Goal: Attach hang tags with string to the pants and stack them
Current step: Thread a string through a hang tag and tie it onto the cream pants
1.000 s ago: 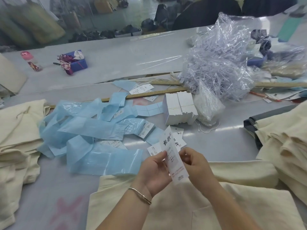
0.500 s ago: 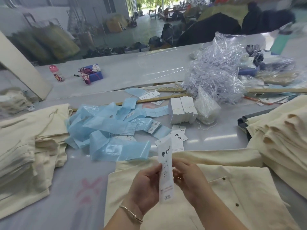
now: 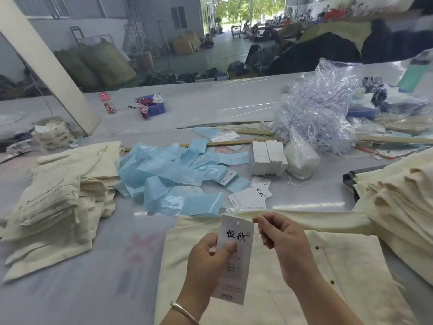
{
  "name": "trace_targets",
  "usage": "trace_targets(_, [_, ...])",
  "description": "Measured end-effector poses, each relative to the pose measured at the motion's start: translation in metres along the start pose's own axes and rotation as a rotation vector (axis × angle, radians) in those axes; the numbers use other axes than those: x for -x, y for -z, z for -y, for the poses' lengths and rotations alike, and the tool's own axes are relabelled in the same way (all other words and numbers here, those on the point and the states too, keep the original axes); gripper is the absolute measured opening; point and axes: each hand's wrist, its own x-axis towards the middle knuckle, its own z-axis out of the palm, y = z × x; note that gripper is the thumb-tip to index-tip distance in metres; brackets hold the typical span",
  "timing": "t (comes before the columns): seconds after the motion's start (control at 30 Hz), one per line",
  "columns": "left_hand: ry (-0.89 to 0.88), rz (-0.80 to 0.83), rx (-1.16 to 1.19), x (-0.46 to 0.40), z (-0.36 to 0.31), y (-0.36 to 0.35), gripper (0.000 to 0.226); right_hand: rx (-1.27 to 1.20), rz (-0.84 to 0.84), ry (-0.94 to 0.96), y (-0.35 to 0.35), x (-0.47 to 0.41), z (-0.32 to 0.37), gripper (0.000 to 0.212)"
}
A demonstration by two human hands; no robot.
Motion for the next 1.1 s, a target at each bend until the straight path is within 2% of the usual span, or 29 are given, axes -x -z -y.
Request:
trace_targets(0.13, [-0.172, 0.002, -0.127, 0.001, -0.005, 0.002, 0.022, 0.616, 0.113, 0.369, 0.000, 0.008, 0.009, 0.017])
trace_targets(0.2, [-0.233, 0.040, -0.171, 0.002, -0.006, 0.000, 0.027, 0.789, 0.132, 0.419, -0.003, 0.009, 0.008, 0.016])
trace_targets(0.27, [-0.295, 0.093, -0.208, 0.003, -0.008, -0.003, 0.033, 0.861, 0.118, 0.394, -0.005, 0.010, 0.006, 0.013])
trace_targets(0.43, [-0.345, 0.154, -0.226, 0.004, -0.008, -0.009, 0.041, 0.866, 0.073, 0.337, -0.006, 0.013, 0.007, 0.011])
trace_targets(0.63, [-0.365, 0.148, -0.204, 0.007, -0.013, -0.018, 0.022, 0.800, -0.039, 0.326, -0.003, 0.016, 0.003, 0.014])
trace_targets(0.77, [-0.196, 0.147, 0.030, 0.007, -0.015, -0.019, 0.036, 0.728, -0.090, 0.334, -0.004, 0.021, -0.003, 0.014])
trace_targets(0.9, [-0.108, 0.219, 0.159, -0.003, -0.019, -0.017, 0.017, 0.632, -0.063, 0.326, -0.005, 0.026, -0.005, 0.018])
trace_targets(0.93, [-0.106, 0.233, 0.181, -0.005, -0.018, -0.017, 0.021, 0.593, -0.053, 0.302, -0.004, 0.026, -0.005, 0.019])
trace_targets(1.0, [-0.144, 0.227, 0.171, -0.007, -0.018, -0.018, 0.021, 0.527, -0.018, 0.246, -0.002, 0.026, -0.003, 0.023])
trace_targets(1.1, [-0.216, 0.167, 0.068, -0.010, -0.016, -0.020, 0.010, 0.498, 0.051, 0.194, 0.004, 0.025, 0.001, 0.025])
